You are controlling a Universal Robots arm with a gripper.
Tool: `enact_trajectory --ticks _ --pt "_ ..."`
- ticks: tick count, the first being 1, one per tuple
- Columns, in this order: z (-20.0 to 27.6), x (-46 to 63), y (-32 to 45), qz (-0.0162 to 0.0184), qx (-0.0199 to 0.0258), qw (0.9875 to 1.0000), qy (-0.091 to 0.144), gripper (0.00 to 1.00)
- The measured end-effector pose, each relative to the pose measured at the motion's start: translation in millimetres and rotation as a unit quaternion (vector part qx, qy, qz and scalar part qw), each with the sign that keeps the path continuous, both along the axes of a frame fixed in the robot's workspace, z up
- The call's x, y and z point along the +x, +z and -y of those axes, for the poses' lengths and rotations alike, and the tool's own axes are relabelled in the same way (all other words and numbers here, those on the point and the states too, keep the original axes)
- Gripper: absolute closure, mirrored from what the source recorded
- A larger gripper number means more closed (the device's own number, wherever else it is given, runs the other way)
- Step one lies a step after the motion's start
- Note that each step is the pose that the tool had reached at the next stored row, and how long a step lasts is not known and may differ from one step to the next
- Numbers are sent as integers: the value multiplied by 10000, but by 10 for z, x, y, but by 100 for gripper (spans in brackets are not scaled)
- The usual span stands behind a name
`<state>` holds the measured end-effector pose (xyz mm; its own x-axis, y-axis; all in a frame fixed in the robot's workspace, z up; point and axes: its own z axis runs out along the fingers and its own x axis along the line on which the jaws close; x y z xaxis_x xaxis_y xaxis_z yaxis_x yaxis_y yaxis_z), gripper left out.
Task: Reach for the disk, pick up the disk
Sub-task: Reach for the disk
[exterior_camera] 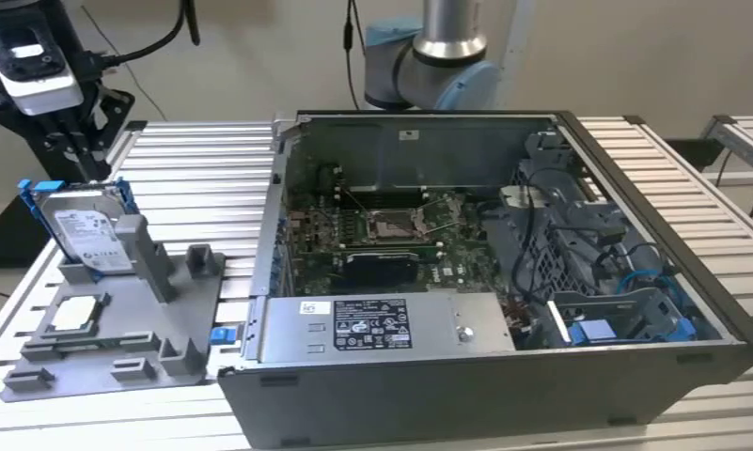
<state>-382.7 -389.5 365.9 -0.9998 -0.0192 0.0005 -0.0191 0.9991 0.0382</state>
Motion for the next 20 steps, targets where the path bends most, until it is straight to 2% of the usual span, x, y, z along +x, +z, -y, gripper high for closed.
enact_trajectory --ticks 2,5,11,20 --pt "-70 -25 -1 0 0 10000 -1 100" --pt "-122 -129 -3 0 0 10000 0 100" --pt "-156 -399 -12 1 0 10000 0 100" --pt "-242 -798 -55 2 0 10000 0 100"
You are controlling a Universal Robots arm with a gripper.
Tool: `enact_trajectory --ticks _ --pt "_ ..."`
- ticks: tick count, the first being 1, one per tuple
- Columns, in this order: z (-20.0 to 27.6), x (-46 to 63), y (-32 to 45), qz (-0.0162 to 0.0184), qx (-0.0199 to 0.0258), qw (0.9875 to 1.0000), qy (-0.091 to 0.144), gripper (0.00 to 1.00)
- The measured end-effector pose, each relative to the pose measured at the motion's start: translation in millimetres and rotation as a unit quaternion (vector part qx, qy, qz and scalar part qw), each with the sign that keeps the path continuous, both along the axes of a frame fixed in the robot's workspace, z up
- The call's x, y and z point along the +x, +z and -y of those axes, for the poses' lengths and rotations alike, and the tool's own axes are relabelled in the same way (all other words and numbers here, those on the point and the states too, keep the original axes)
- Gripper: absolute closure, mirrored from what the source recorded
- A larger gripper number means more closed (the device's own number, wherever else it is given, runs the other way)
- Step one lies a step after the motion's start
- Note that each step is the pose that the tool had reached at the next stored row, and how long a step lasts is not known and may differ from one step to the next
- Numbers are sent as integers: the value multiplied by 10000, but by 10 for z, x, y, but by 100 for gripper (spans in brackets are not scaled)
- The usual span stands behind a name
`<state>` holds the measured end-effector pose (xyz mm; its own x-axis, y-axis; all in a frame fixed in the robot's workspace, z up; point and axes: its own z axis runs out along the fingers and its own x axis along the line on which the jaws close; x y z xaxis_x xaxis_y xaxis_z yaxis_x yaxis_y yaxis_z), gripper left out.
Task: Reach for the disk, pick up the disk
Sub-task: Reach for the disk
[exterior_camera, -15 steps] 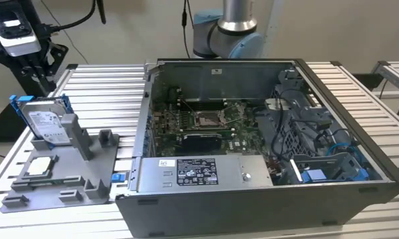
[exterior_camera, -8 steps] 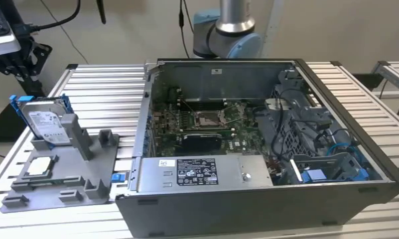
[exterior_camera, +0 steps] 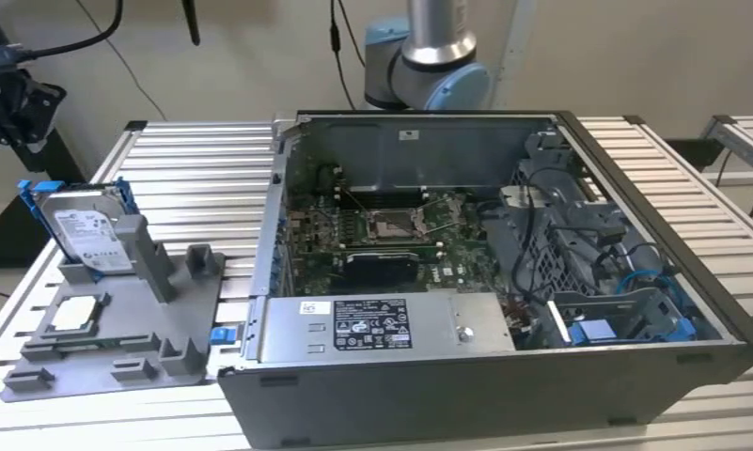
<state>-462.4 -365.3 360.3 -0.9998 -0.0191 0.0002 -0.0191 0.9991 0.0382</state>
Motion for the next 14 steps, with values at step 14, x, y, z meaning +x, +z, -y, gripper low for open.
enact_trajectory --ticks 14 --pt "-5 -42 -27 0 7 10000 1 100"
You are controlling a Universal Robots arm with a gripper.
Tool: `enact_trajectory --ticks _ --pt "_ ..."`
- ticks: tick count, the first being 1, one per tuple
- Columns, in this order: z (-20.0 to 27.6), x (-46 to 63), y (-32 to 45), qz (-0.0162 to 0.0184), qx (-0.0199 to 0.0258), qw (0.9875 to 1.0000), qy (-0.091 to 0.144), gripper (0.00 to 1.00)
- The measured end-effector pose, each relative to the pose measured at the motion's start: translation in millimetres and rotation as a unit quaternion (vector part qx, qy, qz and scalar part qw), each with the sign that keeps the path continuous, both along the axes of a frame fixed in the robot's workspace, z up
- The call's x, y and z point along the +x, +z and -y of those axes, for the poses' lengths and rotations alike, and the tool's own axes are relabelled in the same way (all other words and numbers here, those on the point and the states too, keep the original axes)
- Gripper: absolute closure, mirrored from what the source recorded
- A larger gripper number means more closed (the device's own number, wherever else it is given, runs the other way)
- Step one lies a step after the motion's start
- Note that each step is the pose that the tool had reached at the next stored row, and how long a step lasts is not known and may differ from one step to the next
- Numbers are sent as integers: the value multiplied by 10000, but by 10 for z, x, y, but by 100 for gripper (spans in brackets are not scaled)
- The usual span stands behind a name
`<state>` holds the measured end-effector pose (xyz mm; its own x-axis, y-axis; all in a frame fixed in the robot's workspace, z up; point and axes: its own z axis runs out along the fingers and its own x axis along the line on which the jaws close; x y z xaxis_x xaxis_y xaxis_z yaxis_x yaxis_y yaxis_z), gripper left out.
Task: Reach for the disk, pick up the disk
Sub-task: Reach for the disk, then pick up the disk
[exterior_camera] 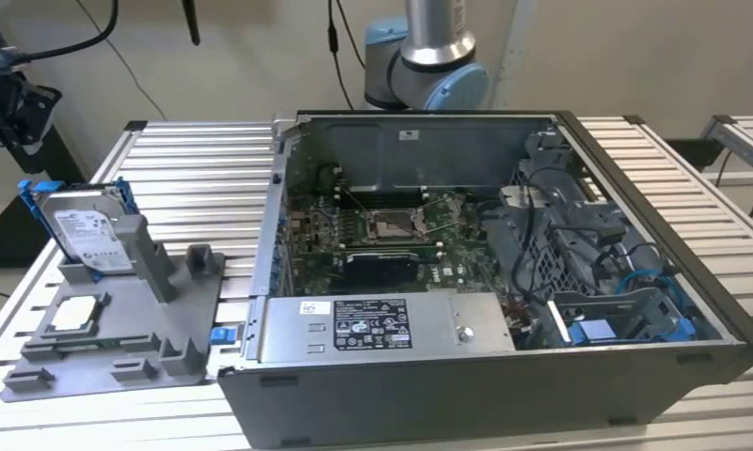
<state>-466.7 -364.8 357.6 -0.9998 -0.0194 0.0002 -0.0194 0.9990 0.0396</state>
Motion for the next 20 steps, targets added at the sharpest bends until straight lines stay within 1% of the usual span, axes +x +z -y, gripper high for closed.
enact_trajectory --ticks 6,8,11,14,17,20 --pt "0 0 0 0 0 10000 13 100" --pt "0 0 -1 0 0 10000 94 100" --pt "-1 -1 -1 1 0 9995 312 100" --pt "0 0 0 0 0 9985 553 100" --pt "0 0 0 0 0 9969 780 100" --pt "0 0 0 0 0 9947 1029 100"
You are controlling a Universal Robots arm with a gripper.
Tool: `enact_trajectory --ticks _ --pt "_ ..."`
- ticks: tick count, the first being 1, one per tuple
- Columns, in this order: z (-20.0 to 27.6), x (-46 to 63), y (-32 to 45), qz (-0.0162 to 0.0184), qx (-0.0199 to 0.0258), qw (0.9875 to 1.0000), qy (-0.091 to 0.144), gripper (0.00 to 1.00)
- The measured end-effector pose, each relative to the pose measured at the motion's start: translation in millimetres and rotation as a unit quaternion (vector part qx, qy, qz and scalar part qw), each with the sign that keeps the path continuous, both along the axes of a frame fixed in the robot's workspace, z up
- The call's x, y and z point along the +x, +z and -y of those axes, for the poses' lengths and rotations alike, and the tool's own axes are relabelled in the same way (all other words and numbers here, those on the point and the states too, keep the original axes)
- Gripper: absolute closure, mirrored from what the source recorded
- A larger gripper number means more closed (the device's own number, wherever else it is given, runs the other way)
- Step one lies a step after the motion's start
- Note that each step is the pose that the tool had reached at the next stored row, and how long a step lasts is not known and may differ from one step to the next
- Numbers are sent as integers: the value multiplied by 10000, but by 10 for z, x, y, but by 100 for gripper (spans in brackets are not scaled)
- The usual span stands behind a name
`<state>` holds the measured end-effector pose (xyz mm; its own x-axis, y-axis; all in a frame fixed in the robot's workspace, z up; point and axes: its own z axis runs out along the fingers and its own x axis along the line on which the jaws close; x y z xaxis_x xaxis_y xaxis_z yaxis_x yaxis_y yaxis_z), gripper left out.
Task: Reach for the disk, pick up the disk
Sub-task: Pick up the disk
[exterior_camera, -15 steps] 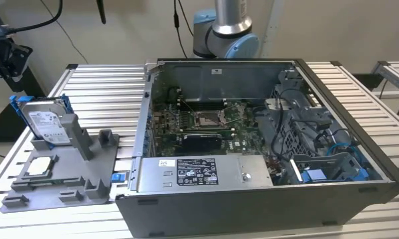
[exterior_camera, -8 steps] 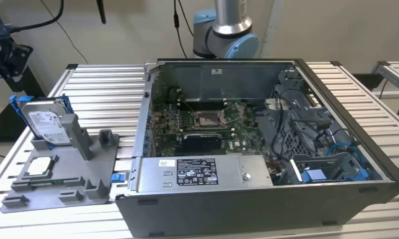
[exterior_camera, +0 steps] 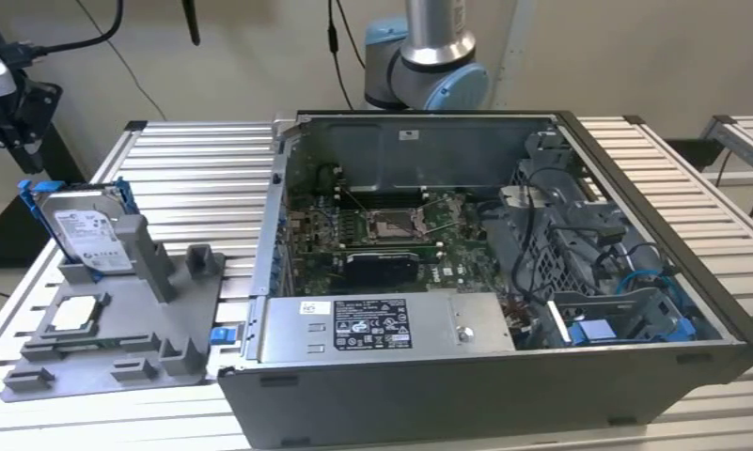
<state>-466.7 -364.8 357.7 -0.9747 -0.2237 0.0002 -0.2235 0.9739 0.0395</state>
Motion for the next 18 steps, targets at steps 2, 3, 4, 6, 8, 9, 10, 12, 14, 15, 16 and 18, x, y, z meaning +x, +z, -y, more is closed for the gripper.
enact_trajectory --ticks 2,3,4,6,8,9,10,12,14,15,16,18 --pt "0 0 0 0 0 9999 159 100" --pt "0 0 0 0 0 9997 245 100" --pt "0 0 0 0 0 9994 338 100" --pt "0 0 0 0 0 9988 496 100" --pt "0 0 0 0 0 9976 688 100" --pt "0 0 0 0 0 9969 792 100" --pt "0 0 0 0 0 9961 877 100" --pt "0 0 0 0 0 9944 1061 100" --pt "0 0 0 0 0 9919 1267 100" --pt "0 0 0 0 0 9906 1368 100" --pt "0 0 0 0 0 9901 1404 100" --pt "0 0 0 0 0 9900 1413 100"
